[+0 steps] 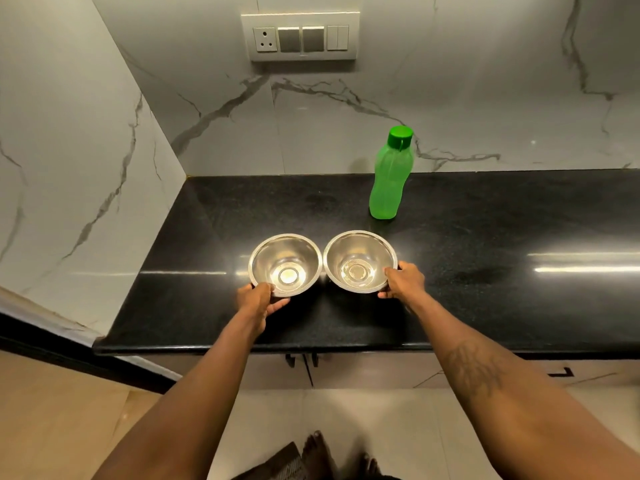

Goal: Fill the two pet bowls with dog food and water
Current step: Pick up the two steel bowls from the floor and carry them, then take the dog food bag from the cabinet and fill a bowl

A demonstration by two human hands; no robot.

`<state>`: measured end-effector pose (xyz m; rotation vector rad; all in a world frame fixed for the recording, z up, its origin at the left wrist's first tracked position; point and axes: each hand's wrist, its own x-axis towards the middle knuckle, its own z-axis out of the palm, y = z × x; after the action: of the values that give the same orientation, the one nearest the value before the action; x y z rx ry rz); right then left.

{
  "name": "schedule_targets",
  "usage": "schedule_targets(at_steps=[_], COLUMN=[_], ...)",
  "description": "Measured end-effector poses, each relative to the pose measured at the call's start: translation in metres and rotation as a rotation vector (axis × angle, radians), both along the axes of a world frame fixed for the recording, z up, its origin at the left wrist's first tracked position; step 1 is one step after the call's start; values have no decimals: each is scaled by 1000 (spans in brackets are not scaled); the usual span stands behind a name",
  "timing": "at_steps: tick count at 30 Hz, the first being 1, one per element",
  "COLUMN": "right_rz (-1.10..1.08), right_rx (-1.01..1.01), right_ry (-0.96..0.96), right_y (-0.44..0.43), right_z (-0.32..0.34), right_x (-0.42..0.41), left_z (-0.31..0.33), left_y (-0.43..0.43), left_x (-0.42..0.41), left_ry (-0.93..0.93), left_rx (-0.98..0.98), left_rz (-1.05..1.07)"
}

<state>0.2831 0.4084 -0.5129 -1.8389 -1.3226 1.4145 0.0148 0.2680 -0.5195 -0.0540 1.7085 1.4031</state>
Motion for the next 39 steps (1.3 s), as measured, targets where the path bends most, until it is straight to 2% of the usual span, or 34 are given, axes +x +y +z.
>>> schedule_targets(at_steps=[6, 8, 11, 13, 15, 22, 26, 32, 37, 39], right_rz=[-2, 45, 122, 157, 198, 364, 400, 400, 338, 298], right_rx=[20, 67, 208, 274, 335, 466, 586, 979, 1347, 1484], right_ry=[-53, -153, -357, -423, -461, -422, -367, -294, -183, -148], right_y=[3, 5, 11, 13, 14, 16, 18, 38, 45, 50], right_z=[-1, 1, 7, 17, 28, 58, 87, 174, 271, 299], right_x=[-1, 0, 2, -1, -9, -36, -54, -95, -123, -128], left_z=[4, 10, 29, 45, 59, 96, 127, 217, 315, 341], left_y=[0, 0, 4, 10, 17, 43, 61, 105, 138, 153], left_x=[-7, -13, -21, -19, -14, 11, 21, 18, 24, 26], left_ry=[54, 237, 623, 767, 829, 901, 882, 906, 734, 689], left_rx=[-118, -216, -350, -356, -330, -205, -71, 114, 400, 460], left_rz=[-103, -119, -167, -234, -306, -469, -456, -353, -167, -147])
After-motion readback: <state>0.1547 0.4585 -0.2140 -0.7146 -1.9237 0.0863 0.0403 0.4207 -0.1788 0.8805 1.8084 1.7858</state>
